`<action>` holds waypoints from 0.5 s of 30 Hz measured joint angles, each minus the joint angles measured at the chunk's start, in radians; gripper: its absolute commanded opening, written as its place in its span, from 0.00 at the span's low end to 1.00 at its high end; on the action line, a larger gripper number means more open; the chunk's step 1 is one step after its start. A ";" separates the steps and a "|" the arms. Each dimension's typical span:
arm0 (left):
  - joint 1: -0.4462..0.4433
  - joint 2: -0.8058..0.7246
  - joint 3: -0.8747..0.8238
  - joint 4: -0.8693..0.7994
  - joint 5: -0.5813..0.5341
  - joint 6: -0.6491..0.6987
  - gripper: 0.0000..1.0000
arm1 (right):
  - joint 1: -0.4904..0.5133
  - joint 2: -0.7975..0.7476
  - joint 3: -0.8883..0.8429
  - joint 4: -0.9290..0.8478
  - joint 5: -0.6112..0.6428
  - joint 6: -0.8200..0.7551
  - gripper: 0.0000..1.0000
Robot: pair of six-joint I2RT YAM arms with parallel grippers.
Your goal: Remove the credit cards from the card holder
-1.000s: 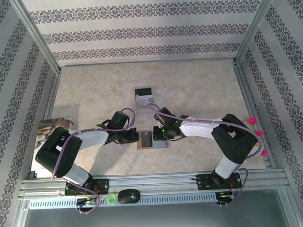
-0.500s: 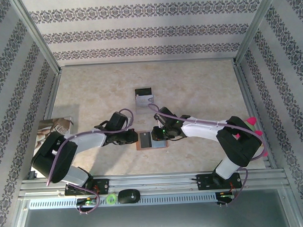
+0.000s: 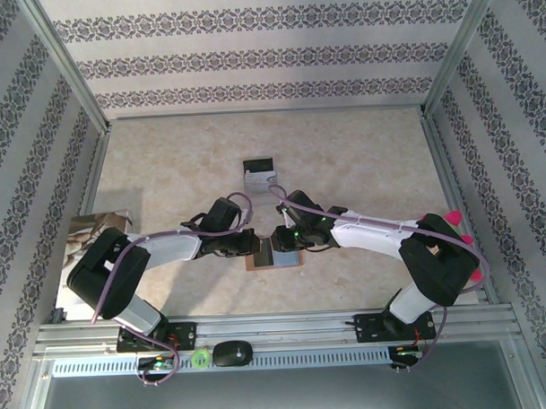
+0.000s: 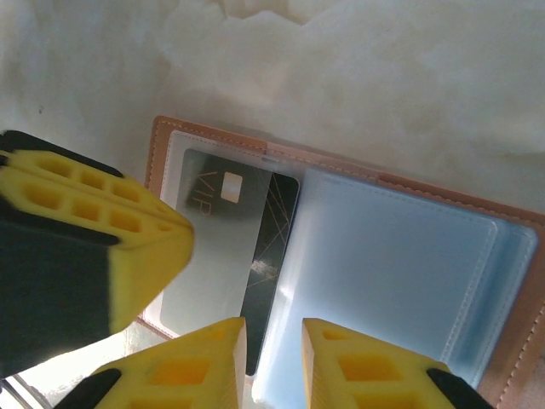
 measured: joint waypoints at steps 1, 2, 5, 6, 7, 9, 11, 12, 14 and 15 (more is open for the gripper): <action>-0.001 0.005 0.000 0.000 -0.001 -0.001 0.03 | 0.000 0.000 0.000 0.000 -0.005 0.000 0.28; 0.000 0.005 -0.003 0.000 -0.003 -0.002 0.02 | 0.000 0.000 0.000 0.002 -0.011 0.000 0.29; 0.000 0.001 -0.014 -0.001 -0.010 -0.003 0.03 | 0.000 0.000 0.000 0.013 -0.034 -0.003 0.29; 0.000 -0.005 -0.019 -0.003 -0.012 -0.003 0.03 | 0.000 0.002 0.000 0.016 -0.041 -0.005 0.29; 0.000 -0.011 -0.021 -0.007 -0.013 -0.003 0.03 | 0.000 0.004 0.000 0.019 -0.046 -0.006 0.29; 0.000 -0.030 -0.023 -0.009 -0.014 -0.003 0.03 | 0.000 0.014 0.000 0.026 -0.055 -0.008 0.29; 0.000 -0.042 -0.023 -0.009 -0.016 -0.002 0.03 | 0.002 0.021 0.000 0.029 -0.060 -0.008 0.29; 0.000 -0.042 -0.023 -0.009 -0.016 -0.002 0.02 | 0.002 0.023 0.000 0.031 -0.061 -0.008 0.29; 0.000 -0.038 -0.023 -0.013 -0.022 -0.002 0.00 | 0.002 0.024 0.000 0.037 -0.068 -0.008 0.30; 0.000 -0.034 -0.023 -0.016 -0.029 -0.001 0.00 | 0.002 0.026 0.000 0.039 -0.071 -0.008 0.30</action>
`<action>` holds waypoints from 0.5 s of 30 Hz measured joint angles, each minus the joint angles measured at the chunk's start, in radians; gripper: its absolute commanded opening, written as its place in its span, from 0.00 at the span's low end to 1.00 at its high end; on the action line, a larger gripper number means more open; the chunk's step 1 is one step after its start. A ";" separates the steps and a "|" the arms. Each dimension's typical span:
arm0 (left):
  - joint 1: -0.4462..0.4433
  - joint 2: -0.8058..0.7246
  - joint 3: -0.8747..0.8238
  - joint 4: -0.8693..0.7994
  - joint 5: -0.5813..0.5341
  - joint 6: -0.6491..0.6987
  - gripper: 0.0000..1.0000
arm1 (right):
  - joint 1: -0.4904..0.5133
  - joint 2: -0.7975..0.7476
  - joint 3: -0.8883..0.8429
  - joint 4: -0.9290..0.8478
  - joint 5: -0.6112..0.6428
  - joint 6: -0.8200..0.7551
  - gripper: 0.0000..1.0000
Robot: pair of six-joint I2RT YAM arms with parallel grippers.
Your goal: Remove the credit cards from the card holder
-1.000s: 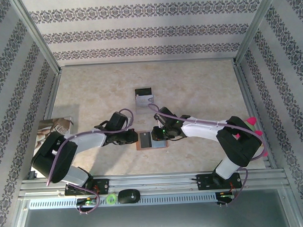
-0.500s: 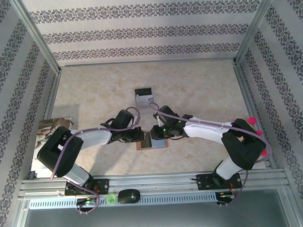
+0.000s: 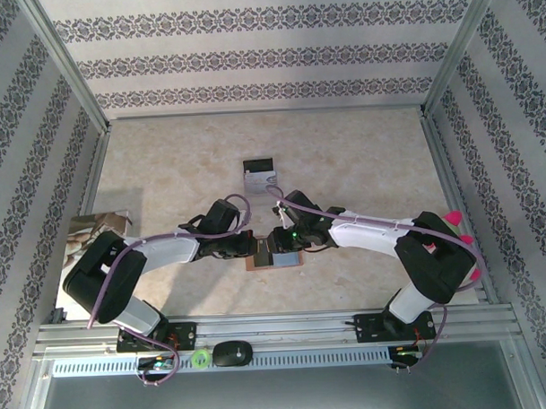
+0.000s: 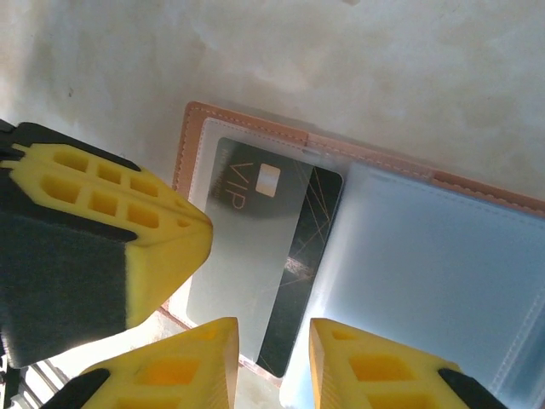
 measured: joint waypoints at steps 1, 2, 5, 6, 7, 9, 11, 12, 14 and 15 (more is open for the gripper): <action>0.000 0.003 0.000 -0.008 -0.007 0.003 0.00 | 0.000 0.002 0.000 0.002 -0.003 0.000 0.30; 0.000 0.008 0.000 -0.018 -0.016 0.004 0.00 | 0.000 0.008 0.002 0.003 -0.008 -0.001 0.30; 0.001 0.008 0.000 -0.028 -0.029 0.010 0.00 | 0.000 0.029 0.006 0.006 -0.021 -0.007 0.30; 0.002 0.008 0.000 -0.029 -0.031 0.011 0.00 | 0.000 0.037 0.009 0.006 -0.024 -0.010 0.30; 0.002 0.008 0.000 -0.029 -0.032 0.011 0.00 | 0.000 0.044 0.011 0.007 -0.026 -0.011 0.30; 0.002 0.009 0.000 -0.029 -0.032 0.014 0.00 | 0.000 0.061 0.016 0.009 -0.031 -0.012 0.31; 0.002 0.013 0.001 -0.027 -0.029 0.015 0.00 | 0.000 0.074 0.022 0.010 -0.035 -0.015 0.30; 0.003 0.016 0.002 -0.025 -0.025 0.015 0.00 | 0.000 0.078 0.024 0.013 -0.039 -0.015 0.30; 0.009 0.021 0.002 -0.018 -0.014 0.015 0.00 | 0.000 0.085 0.028 0.018 -0.043 -0.015 0.29; 0.013 0.022 0.002 -0.016 -0.008 0.015 0.00 | 0.000 0.090 0.031 0.019 -0.047 -0.015 0.28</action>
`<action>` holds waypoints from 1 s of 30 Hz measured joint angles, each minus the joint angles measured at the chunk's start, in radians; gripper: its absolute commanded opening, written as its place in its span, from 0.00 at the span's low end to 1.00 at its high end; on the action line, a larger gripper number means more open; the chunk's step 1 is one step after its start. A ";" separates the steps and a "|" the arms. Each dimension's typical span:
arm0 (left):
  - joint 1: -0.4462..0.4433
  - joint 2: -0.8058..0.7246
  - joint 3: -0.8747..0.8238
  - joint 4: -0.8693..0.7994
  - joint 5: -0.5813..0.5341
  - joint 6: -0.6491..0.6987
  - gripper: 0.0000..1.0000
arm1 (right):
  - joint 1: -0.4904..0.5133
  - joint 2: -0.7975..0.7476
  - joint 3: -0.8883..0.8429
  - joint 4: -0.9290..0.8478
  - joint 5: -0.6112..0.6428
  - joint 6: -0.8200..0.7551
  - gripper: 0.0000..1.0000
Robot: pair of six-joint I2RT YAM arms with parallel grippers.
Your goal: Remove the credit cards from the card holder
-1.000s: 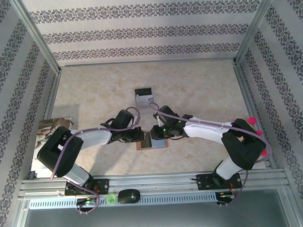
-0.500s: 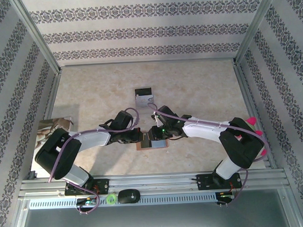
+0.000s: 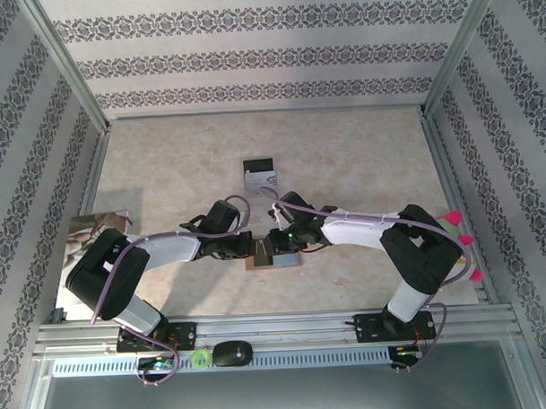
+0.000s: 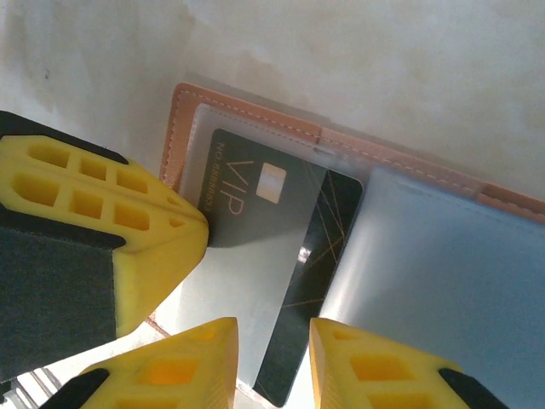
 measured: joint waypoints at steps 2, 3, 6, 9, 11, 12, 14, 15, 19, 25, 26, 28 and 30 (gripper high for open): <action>0.003 0.002 0.000 0.001 0.007 0.000 0.00 | 0.000 0.008 0.006 0.005 -0.004 0.000 0.27; 0.003 0.003 0.000 0.002 0.009 0.000 0.00 | 0.000 0.013 0.008 0.009 -0.006 0.001 0.27; 0.008 0.004 -0.001 0.003 0.019 0.000 0.00 | -0.001 0.030 0.012 0.018 -0.006 0.001 0.27; 0.008 0.004 -0.003 0.005 0.020 0.000 0.00 | -0.003 0.048 0.013 0.017 -0.005 0.001 0.27; 0.008 0.004 -0.003 0.007 0.021 0.000 0.00 | -0.003 0.055 0.016 0.015 -0.005 0.002 0.26; 0.009 0.004 -0.003 0.007 0.022 0.000 0.00 | -0.003 0.058 0.021 0.010 -0.005 0.003 0.26; 0.010 0.004 -0.005 0.011 0.023 0.000 0.00 | -0.003 0.061 0.027 0.003 -0.001 0.007 0.26; 0.011 0.005 -0.005 0.011 0.025 0.000 0.00 | -0.003 0.061 0.027 0.001 0.000 0.009 0.27; 0.015 0.010 -0.005 0.018 0.035 0.000 0.00 | -0.003 0.061 0.027 -0.001 0.010 0.017 0.27; 0.016 0.010 -0.010 0.029 0.038 0.000 0.00 | -0.003 0.061 0.027 -0.003 0.017 0.025 0.27; 0.017 0.010 -0.011 0.031 0.039 0.000 0.00 | -0.004 0.061 0.027 -0.004 0.017 0.025 0.27; 0.020 0.010 -0.014 0.034 0.045 0.000 0.00 | -0.008 0.061 0.027 -0.005 0.017 0.028 0.27; 0.022 0.010 -0.016 0.039 0.048 0.000 0.00 | -0.010 0.061 0.027 -0.006 0.017 0.030 0.27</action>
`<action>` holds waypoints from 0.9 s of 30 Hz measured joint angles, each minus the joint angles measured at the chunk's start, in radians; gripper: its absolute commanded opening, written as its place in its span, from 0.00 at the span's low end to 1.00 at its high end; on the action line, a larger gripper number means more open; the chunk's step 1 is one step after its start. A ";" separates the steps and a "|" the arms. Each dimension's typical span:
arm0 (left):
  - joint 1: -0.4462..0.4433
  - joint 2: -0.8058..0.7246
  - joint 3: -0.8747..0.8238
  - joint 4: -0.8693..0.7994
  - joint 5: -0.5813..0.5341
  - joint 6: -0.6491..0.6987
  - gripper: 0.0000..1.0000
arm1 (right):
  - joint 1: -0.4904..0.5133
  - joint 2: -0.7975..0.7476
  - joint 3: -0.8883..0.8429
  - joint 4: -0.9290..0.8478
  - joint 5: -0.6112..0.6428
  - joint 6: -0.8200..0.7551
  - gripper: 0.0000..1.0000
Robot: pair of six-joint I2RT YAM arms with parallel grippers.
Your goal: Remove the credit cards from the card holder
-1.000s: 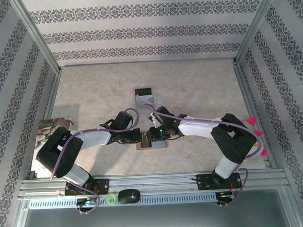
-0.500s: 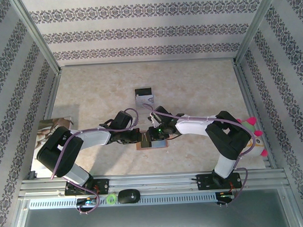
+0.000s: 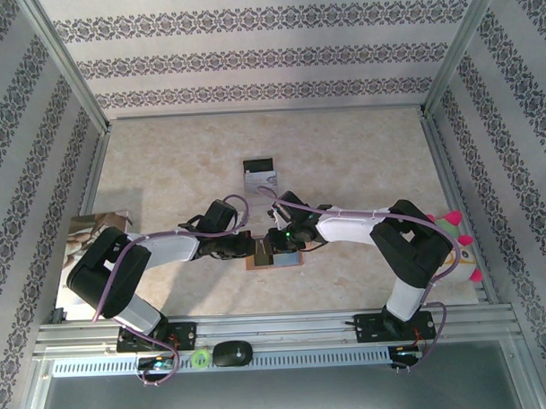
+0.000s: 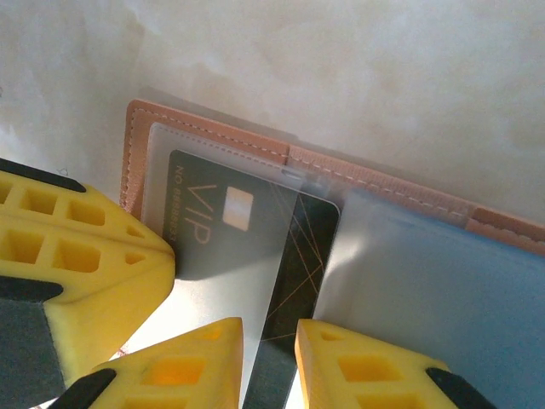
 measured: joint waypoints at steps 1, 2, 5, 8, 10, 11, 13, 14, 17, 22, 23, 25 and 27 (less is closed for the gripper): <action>0.000 0.000 0.000 0.002 0.000 0.000 0.00 | 0.000 0.000 0.000 0.000 0.000 0.002 0.28; 0.000 0.000 0.000 0.002 0.001 0.000 0.00 | 0.000 0.000 0.000 0.000 0.000 0.002 0.28; 0.000 0.000 0.000 0.002 0.000 0.000 0.00 | -0.001 0.000 0.000 0.000 0.000 0.005 0.28; 0.000 0.000 0.000 0.004 0.001 0.000 0.00 | -0.007 0.000 -0.001 0.000 -0.004 0.008 0.27; 0.000 0.002 0.000 0.008 0.003 0.000 0.00 | -0.010 0.000 -0.001 0.000 -0.005 0.014 0.27; 0.000 0.003 0.000 0.009 0.004 0.000 0.00 | -0.011 0.000 -0.002 0.000 -0.005 0.018 0.27; 0.000 0.003 -0.002 0.011 0.004 0.000 0.00 | -0.013 0.000 -0.003 0.000 -0.006 0.024 0.27; 0.000 0.003 -0.002 0.013 0.004 0.000 0.00 | -0.013 0.000 -0.003 0.000 -0.008 0.024 0.27; 0.000 0.004 -0.003 0.014 0.005 0.000 0.00 | -0.013 0.000 -0.003 0.000 -0.009 0.028 0.27; 0.000 0.005 -0.003 0.016 0.005 0.000 0.00 | -0.015 0.000 -0.006 0.002 -0.008 0.029 0.27; 0.000 0.005 -0.003 0.016 0.005 0.000 0.00 | -0.016 0.000 -0.006 0.002 -0.009 0.029 0.27; 0.000 0.008 -0.003 0.022 0.008 0.000 0.00 | -0.019 0.000 -0.006 0.000 -0.009 0.032 0.27; 0.000 0.010 -0.003 0.026 0.009 0.000 0.00 | -0.019 0.000 -0.006 -0.003 -0.008 0.033 0.28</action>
